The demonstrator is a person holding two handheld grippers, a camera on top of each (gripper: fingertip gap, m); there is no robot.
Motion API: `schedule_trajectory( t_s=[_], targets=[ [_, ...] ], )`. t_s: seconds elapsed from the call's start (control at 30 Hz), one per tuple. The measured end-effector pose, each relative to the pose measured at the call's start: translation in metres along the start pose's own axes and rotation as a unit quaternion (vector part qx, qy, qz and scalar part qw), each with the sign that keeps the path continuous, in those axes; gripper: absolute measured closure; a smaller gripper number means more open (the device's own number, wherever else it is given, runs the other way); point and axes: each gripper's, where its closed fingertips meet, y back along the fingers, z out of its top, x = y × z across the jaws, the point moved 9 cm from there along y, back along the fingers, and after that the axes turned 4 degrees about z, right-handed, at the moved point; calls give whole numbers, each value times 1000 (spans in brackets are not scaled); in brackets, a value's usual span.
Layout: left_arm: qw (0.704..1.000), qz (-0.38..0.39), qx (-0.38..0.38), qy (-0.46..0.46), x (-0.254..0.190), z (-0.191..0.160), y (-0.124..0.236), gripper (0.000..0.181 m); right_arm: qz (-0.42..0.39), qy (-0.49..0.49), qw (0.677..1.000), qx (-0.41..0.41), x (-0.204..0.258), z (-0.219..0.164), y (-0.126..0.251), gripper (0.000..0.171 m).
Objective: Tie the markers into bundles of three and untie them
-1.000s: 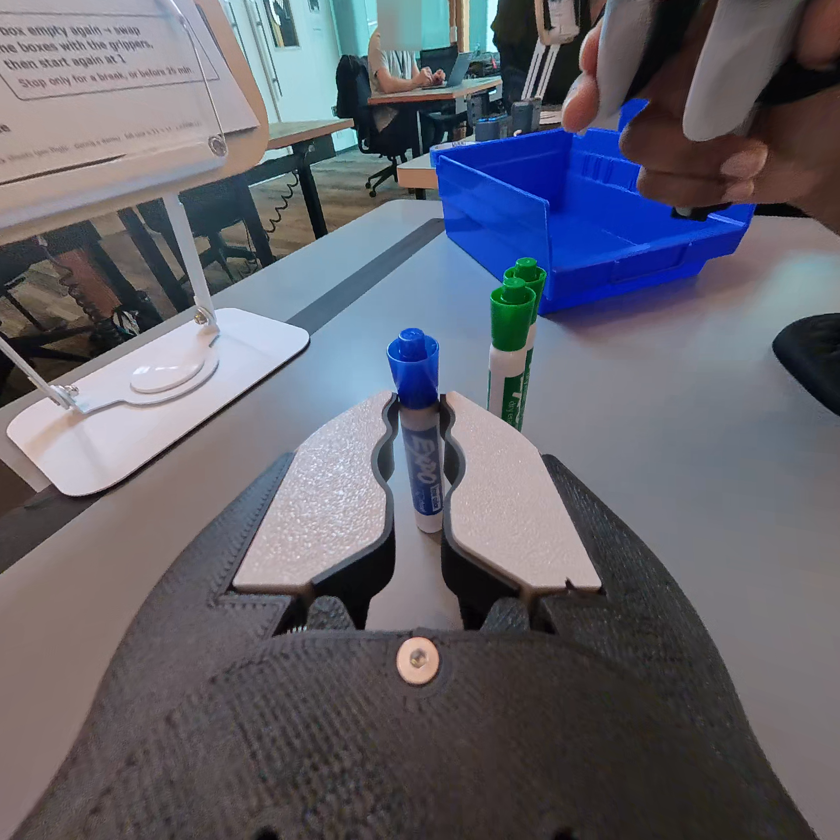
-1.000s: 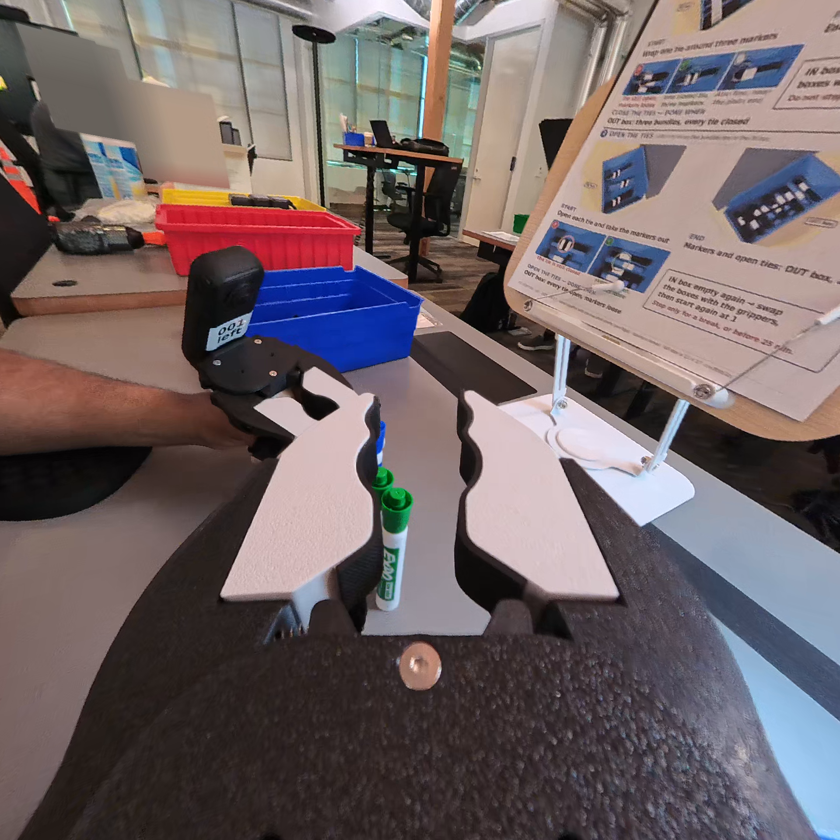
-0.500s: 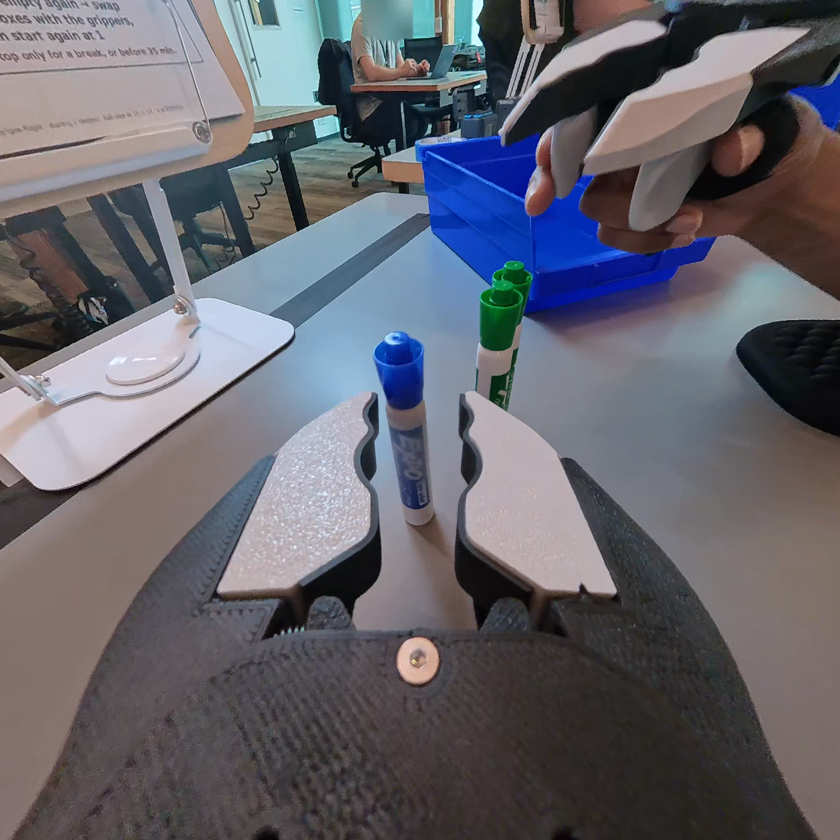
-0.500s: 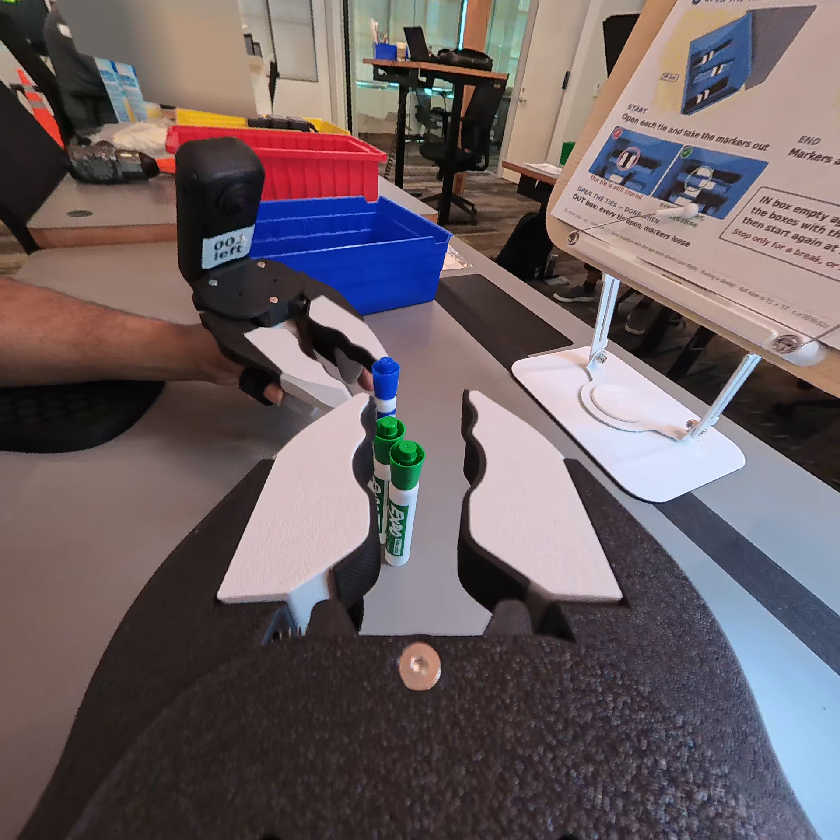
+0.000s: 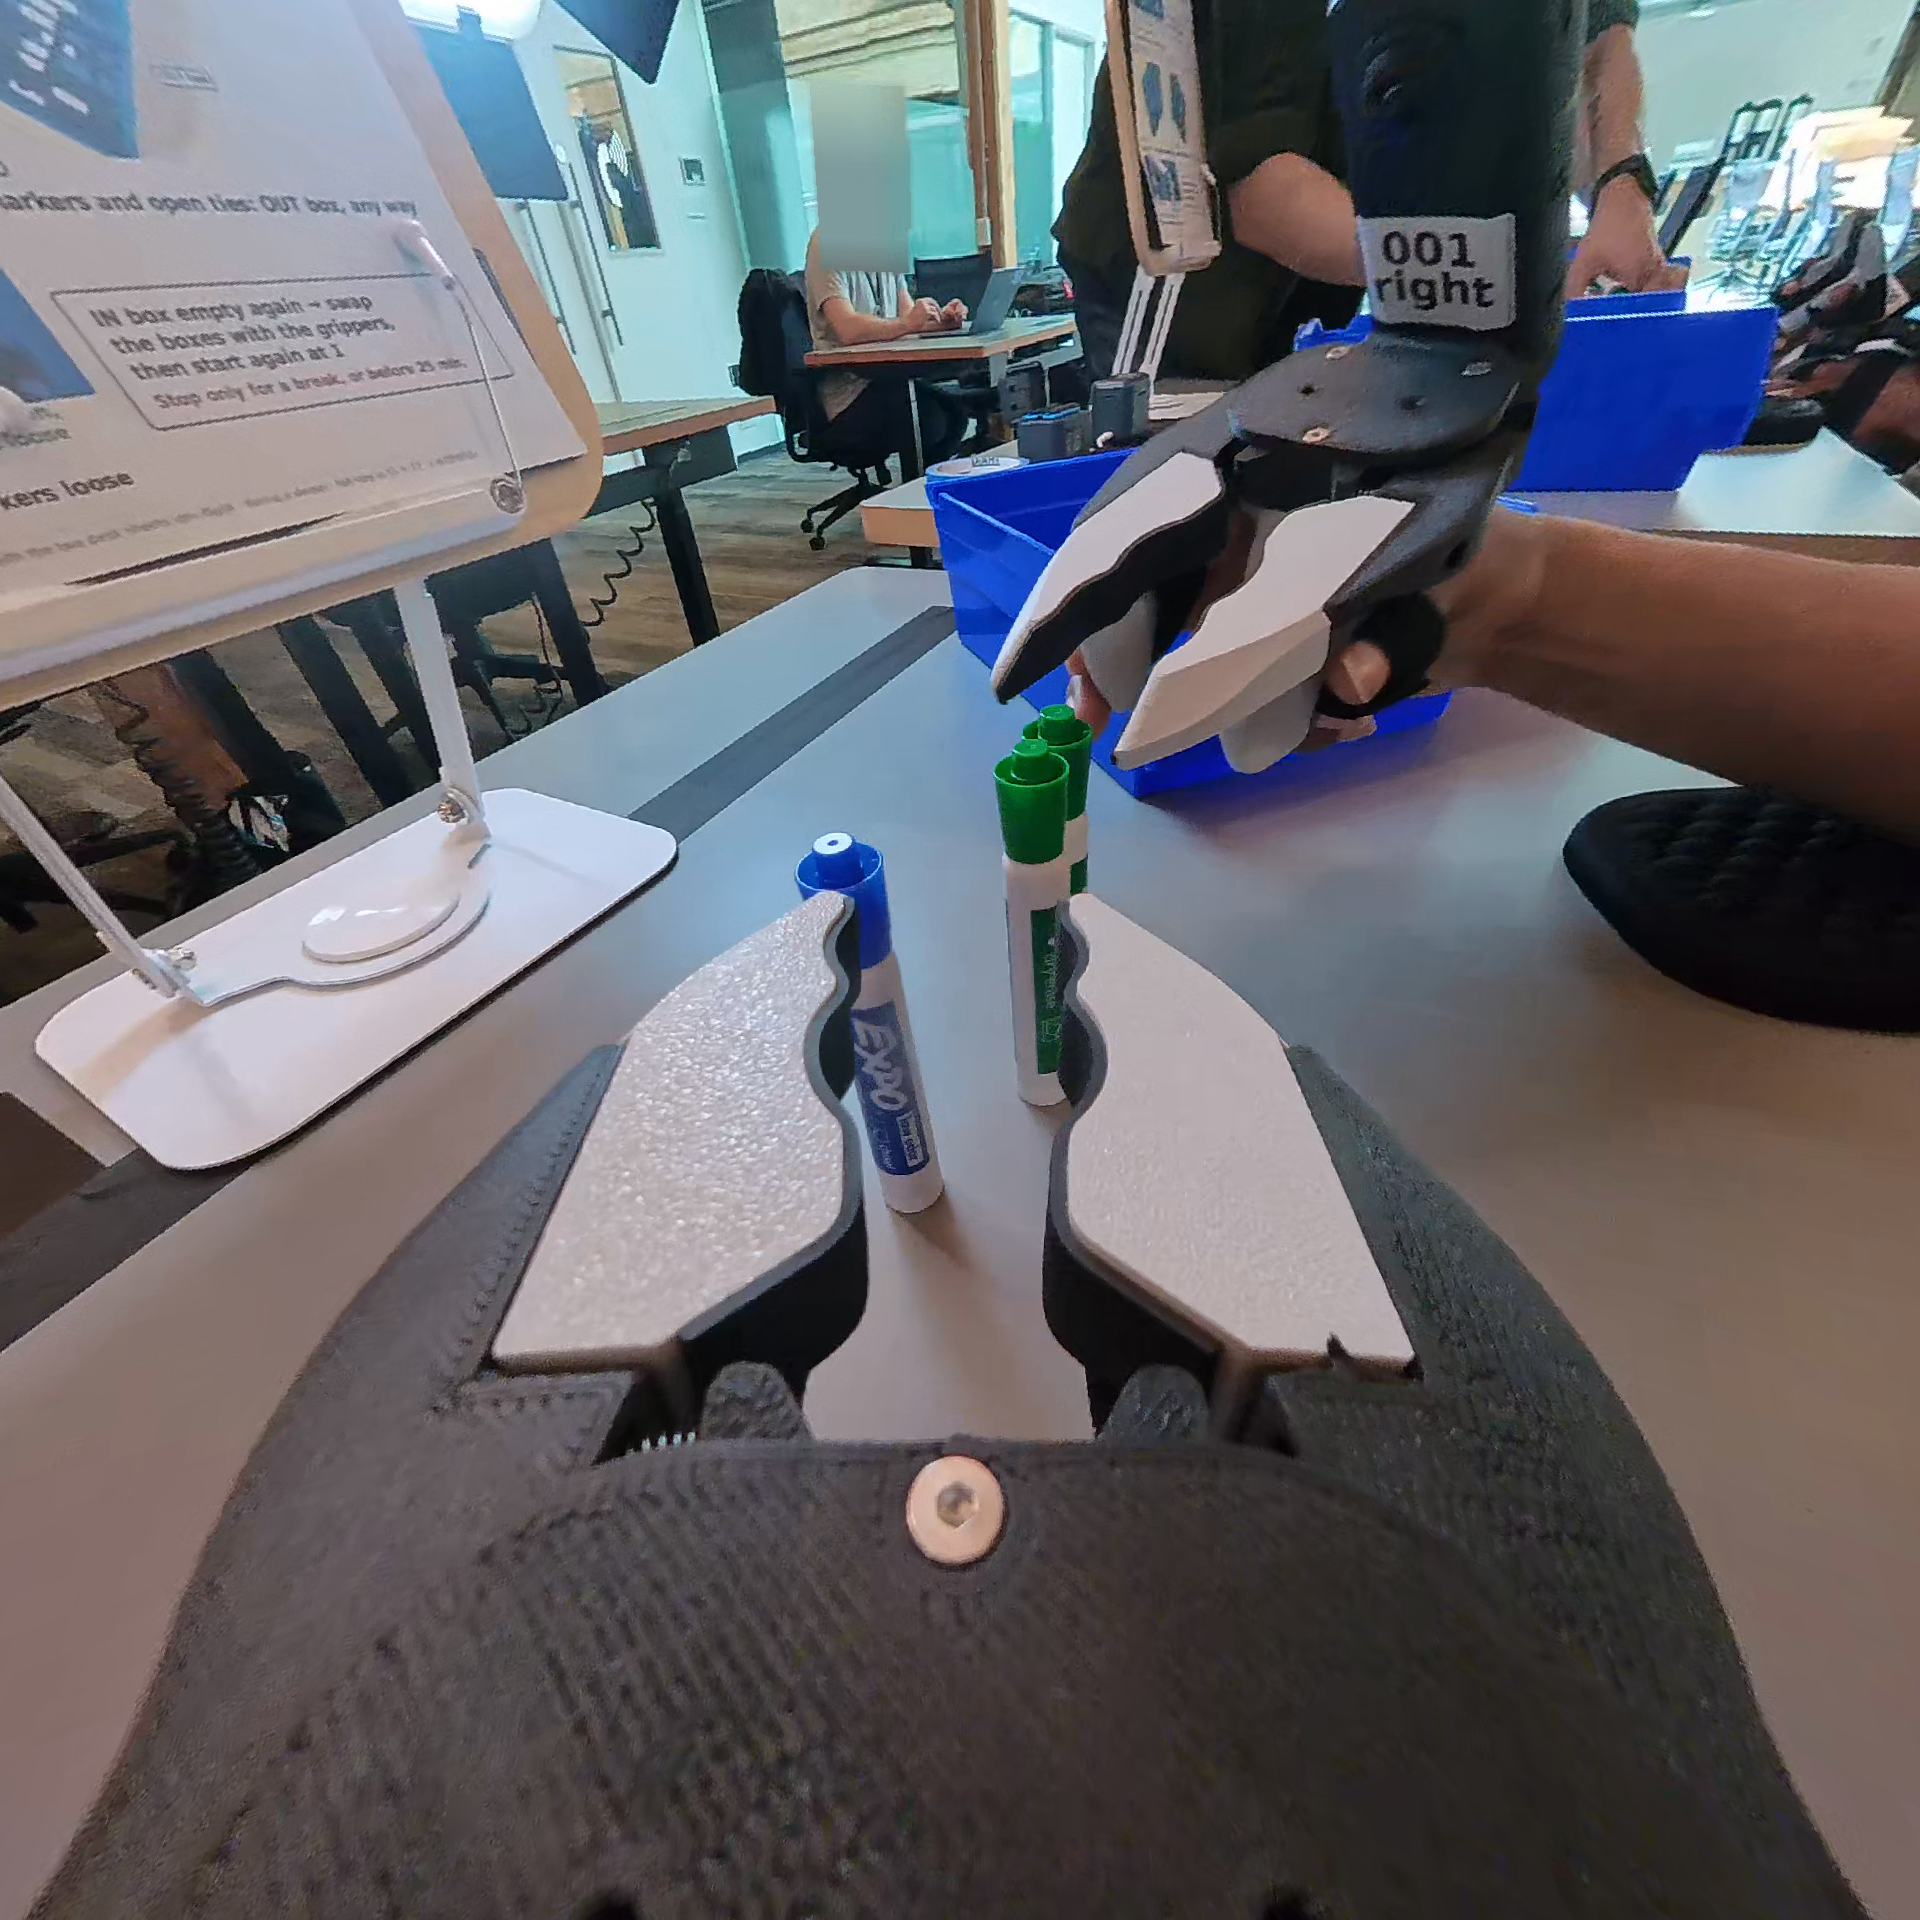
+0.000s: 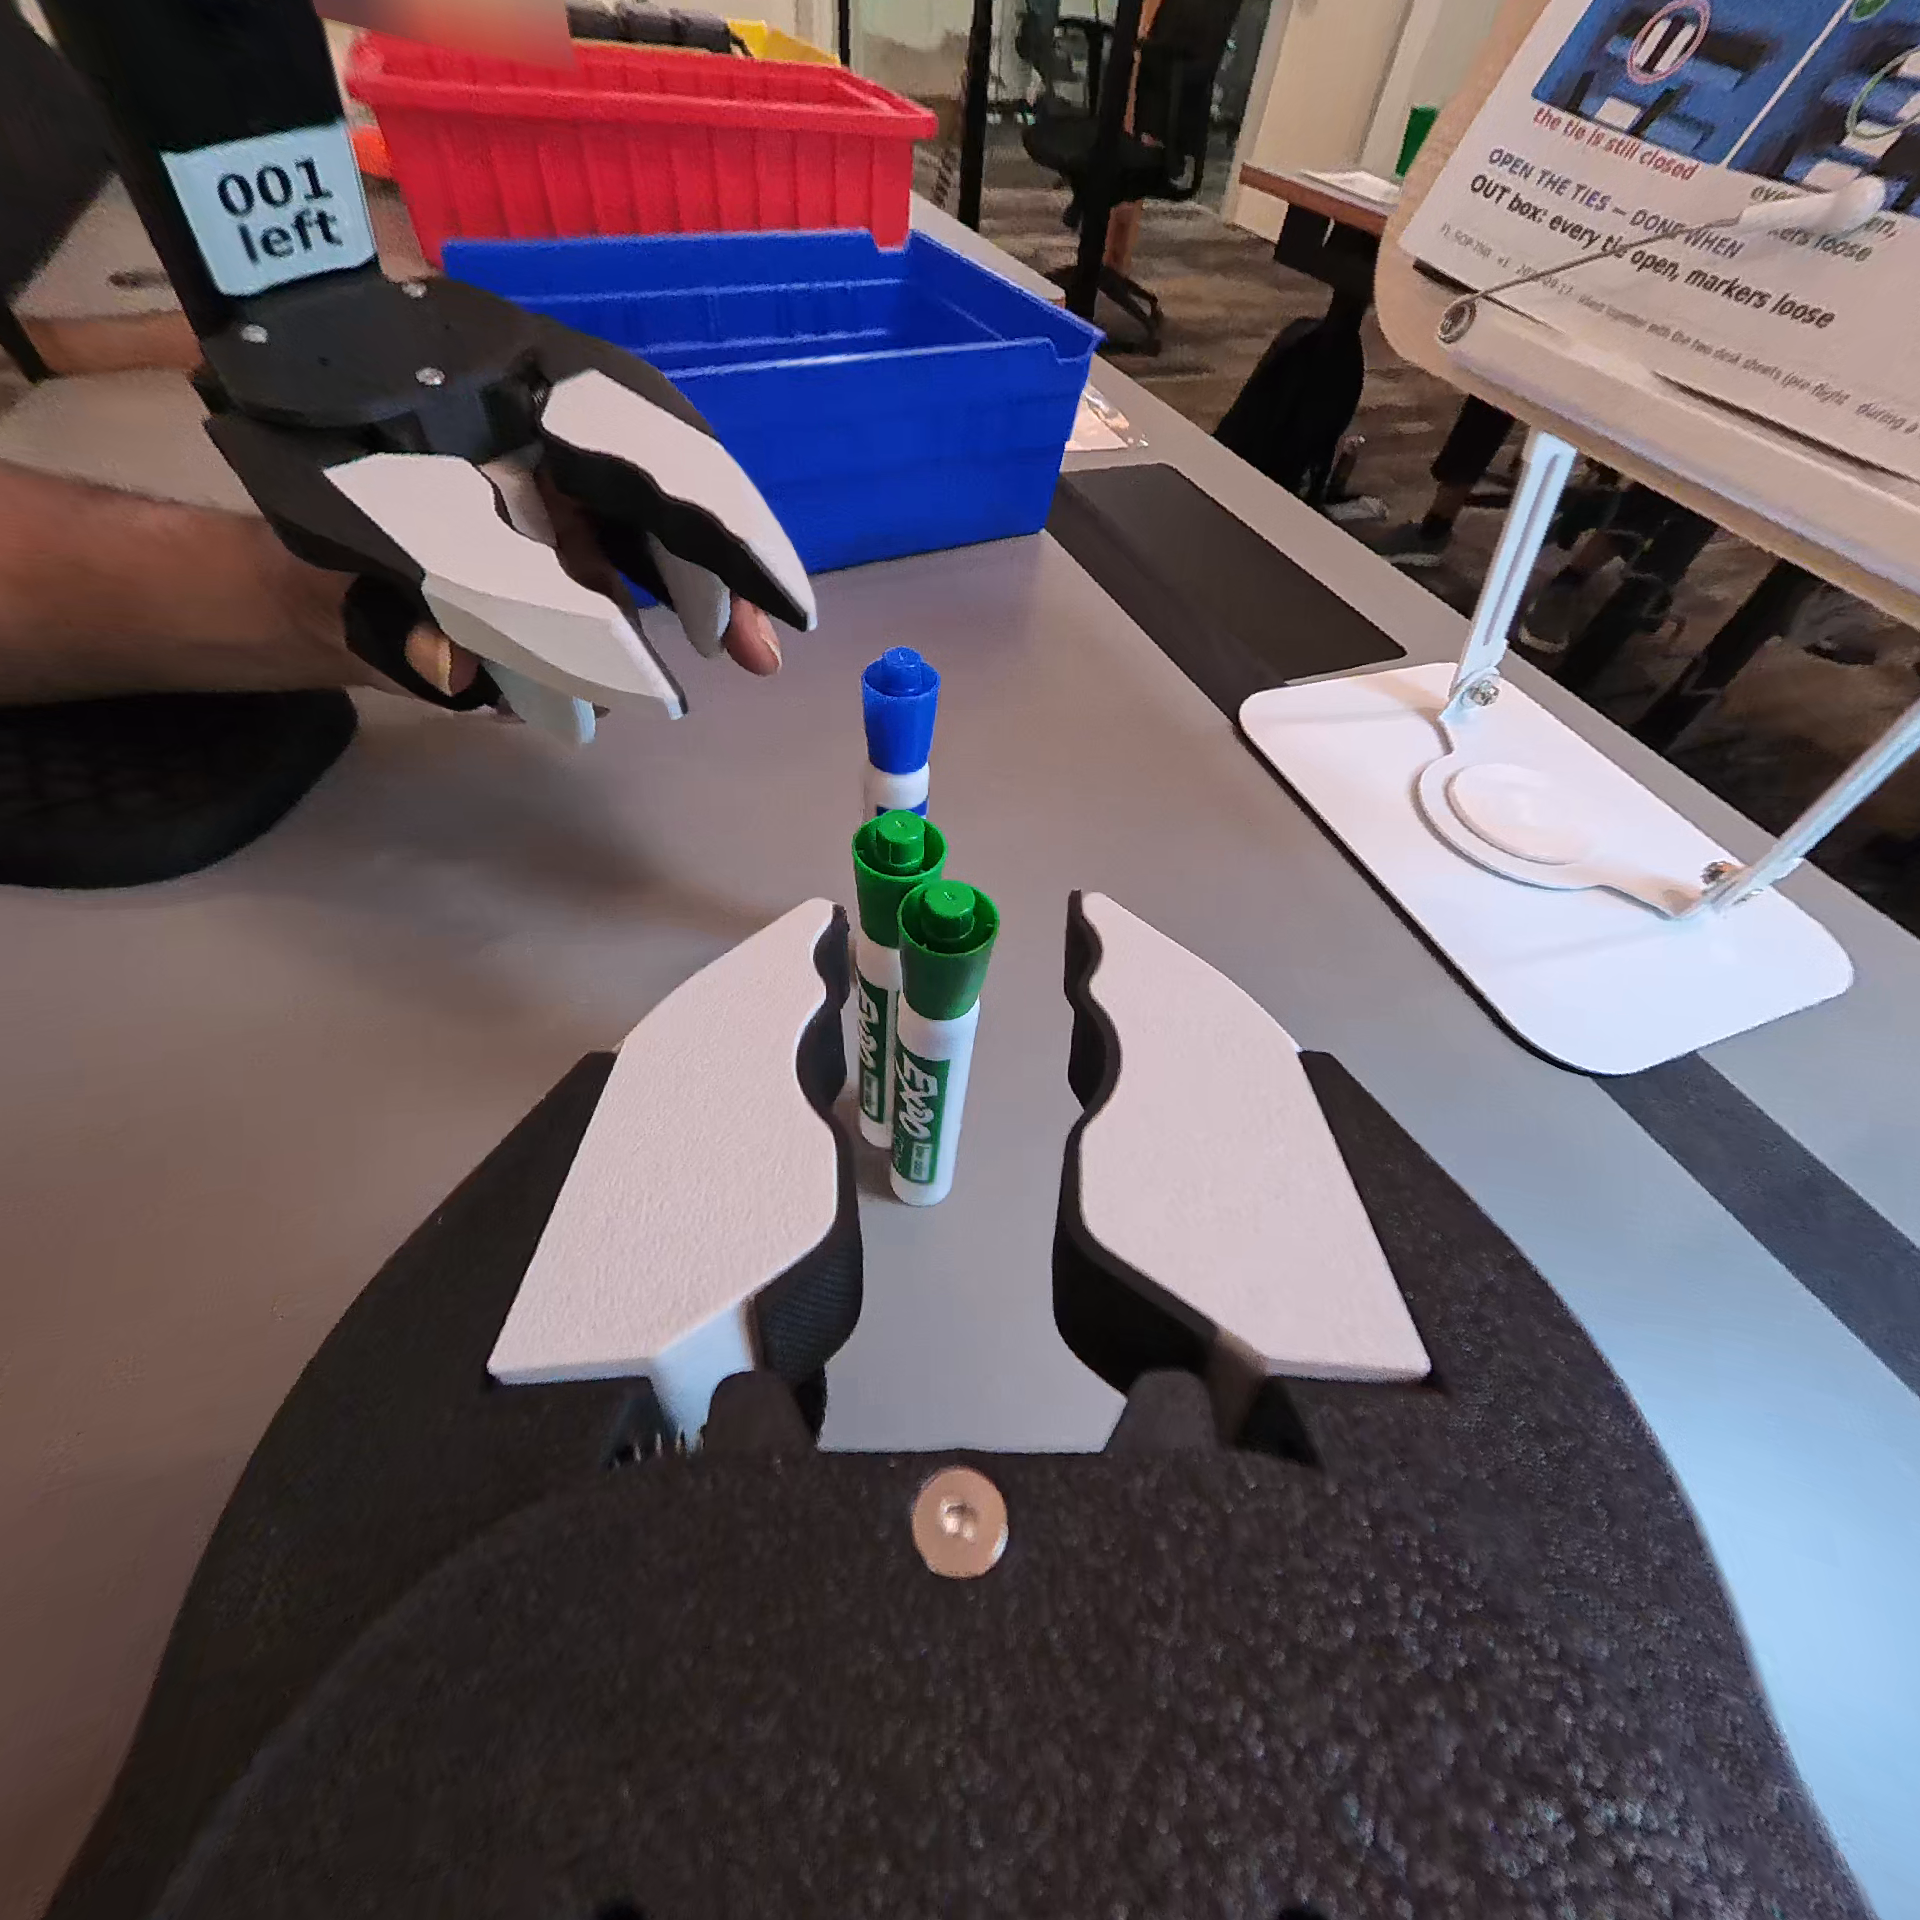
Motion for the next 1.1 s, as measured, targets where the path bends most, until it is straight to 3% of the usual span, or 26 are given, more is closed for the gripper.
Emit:
schedule_trajectory(
  t_s=[0.4,0.67,1.1],
  targets=[
    [1000,-8,7,4,3,-3,1,149,41,-30,995,-90,1,-24,-29,135],
    [1000,-11,10,4,4,-4,2,150,53,-39,991,-117,0,-27,-36,151],
    [1000,-16,20,2,2,-8,-1,152,62,-18,990,-128,4,-26,-34,152]
  ],
)
